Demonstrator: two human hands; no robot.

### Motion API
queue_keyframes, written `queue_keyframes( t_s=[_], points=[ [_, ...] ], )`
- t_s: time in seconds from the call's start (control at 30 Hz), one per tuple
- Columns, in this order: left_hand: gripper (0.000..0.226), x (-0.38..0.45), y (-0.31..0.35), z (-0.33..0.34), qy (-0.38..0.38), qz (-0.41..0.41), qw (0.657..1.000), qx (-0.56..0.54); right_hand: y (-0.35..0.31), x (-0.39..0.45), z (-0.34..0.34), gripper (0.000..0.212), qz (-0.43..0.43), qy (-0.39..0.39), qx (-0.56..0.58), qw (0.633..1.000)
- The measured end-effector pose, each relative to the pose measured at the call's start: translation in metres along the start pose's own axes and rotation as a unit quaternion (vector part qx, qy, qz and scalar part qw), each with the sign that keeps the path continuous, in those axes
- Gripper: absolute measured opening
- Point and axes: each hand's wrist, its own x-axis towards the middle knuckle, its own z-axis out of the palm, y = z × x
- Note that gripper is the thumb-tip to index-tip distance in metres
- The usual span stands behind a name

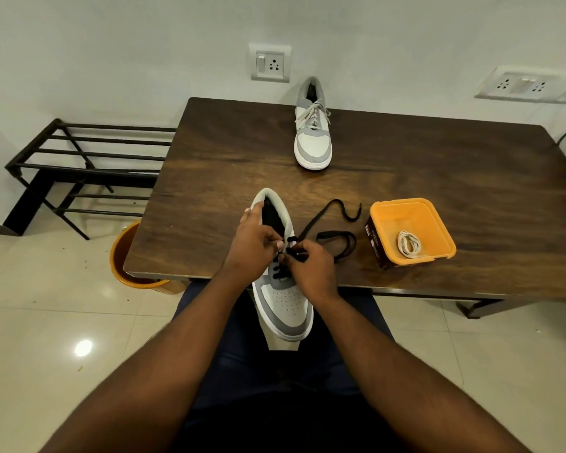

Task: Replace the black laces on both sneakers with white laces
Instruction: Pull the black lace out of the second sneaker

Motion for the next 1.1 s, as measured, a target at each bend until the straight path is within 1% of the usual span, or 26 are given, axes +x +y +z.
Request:
queue_keyframes(
  t_s=[0.03,0.07,0.13,0.17,0.23,0.27,0.3,0.37,0.4,0.47,0.53,0.6,0.63,0.67,0.7,0.73,0.77,0.8,0.83,0.87,0.9,0.93,0.97,1.0,1.07,1.1],
  points=[
    [0.004,-0.005,-0.002,-0.002,0.014,0.010,0.999,-0.047,0.001,0.000,0.000,0.013,-0.002,0.010,-0.002,1.000],
    [0.007,-0.012,-0.003,-0.005,0.022,0.007,0.995,-0.100,0.001,0.000,0.000,0.014,-0.002,0.020,-0.007,1.000],
    [0.011,-0.024,-0.006,-0.012,0.032,-0.038,0.982,-0.180,0.001,0.003,0.001,0.016,0.003,0.028,-0.016,0.999],
    [0.012,-0.027,-0.008,-0.015,0.042,-0.064,0.978,-0.194,0.001,0.004,0.002,0.017,0.003,0.030,-0.023,0.999],
    [0.022,-0.029,-0.009,-0.015,0.054,-0.108,0.975,-0.187,0.002,0.005,0.002,0.018,0.000,0.035,-0.040,0.999],
    [0.026,-0.029,-0.006,-0.014,0.060,-0.119,0.976,-0.174,0.002,0.004,0.003,0.018,-0.003,0.036,-0.044,0.998],
    [0.024,-0.028,-0.002,-0.012,0.072,-0.120,0.978,-0.157,0.002,0.003,0.002,0.019,-0.006,0.038,-0.043,0.998],
    [0.005,-0.022,0.007,-0.008,0.108,-0.096,0.985,-0.095,0.002,0.002,0.002,0.022,-0.010,0.031,-0.042,0.999],
    [0.009,-0.017,0.010,-0.005,0.102,-0.077,0.991,-0.051,0.001,0.002,0.001,0.024,-0.013,0.024,-0.044,0.999],
    [0.018,-0.004,0.014,0.001,0.035,-0.069,0.996,0.053,-0.001,0.002,-0.001,0.025,-0.020,0.014,-0.045,0.999],
    [0.019,0.006,0.019,0.004,-0.032,-0.089,0.986,0.135,-0.002,0.002,-0.002,0.027,-0.025,0.012,-0.045,0.999],
    [0.017,0.009,0.020,0.007,-0.042,-0.095,0.984,0.144,-0.002,0.001,-0.002,0.028,-0.027,0.010,-0.054,0.998],
    [0.014,0.007,0.017,0.008,-0.025,-0.080,0.988,0.128,-0.002,0.002,-0.002,0.027,-0.027,0.011,-0.059,0.998],
    [0.011,0.005,0.013,0.010,-0.001,-0.061,0.993,0.099,-0.002,0.003,-0.002,0.026,-0.028,0.013,-0.063,0.998],
    [0.010,-0.001,0.008,0.010,0.032,-0.040,0.998,0.046,-0.001,0.003,-0.002,0.025,-0.030,0.015,-0.068,0.997],
    [0.011,-0.007,0.004,0.009,0.073,-0.024,0.997,-0.032,-0.002,0.004,-0.003,0.025,-0.034,0.016,-0.074,0.997],
    [0.013,-0.015,0.002,0.006,0.115,-0.026,0.986,-0.120,-0.002,0.005,-0.003,0.026,-0.037,0.016,-0.082,0.996],
    [0.017,-0.021,-0.002,0.003,0.154,-0.054,0.964,-0.211,-0.002,0.007,-0.003,0.027,-0.039,0.014,-0.089,0.995],
    [0.017,-0.027,-0.006,0.000,0.186,-0.102,0.930,-0.301,-0.002,0.007,-0.003,0.028,-0.042,0.012,-0.094,0.995],
    [0.014,-0.031,-0.013,-0.002,0.206,-0.154,0.888,-0.382,-0.002,0.007,-0.004,0.028,-0.045,0.010,-0.098,0.994],
    [0.012,-0.033,-0.021,-0.004,0.213,-0.202,0.852,-0.434,-0.003,0.007,-0.004,0.029,-0.047,0.009,-0.100,0.994],
    [0.010,-0.035,-0.026,-0.006,0.214,-0.236,0.837,-0.445,-0.003,0.007,-0.004,0.029,-0.049,0.009,-0.103,0.993],
    [0.003,-0.036,-0.029,-0.007,0.213,-0.250,0.851,-0.410,-0.003,0.007,-0.004,0.028,-0.050,0.011,-0.104,0.993],
    [0.008,-0.037,-0.033,-0.006,0.222,-0.245,0.873,-0.358,-0.002,0.007,-0.004,0.028,-0.050,0.011,-0.106,0.993],
    [0.016,-0.035,-0.028,-0.005,0.229,-0.194,0.921,-0.248,-0.002,0.007,-0.004,0.028,-0.051,0.011,-0.110,0.993],
    [0.027,-0.030,-0.023,-0.005,0.217,-0.152,0.947,-0.181,-0.003,0.007,-0.004,0.029,-0.052,0.010,-0.114,0.992]
  ],
)
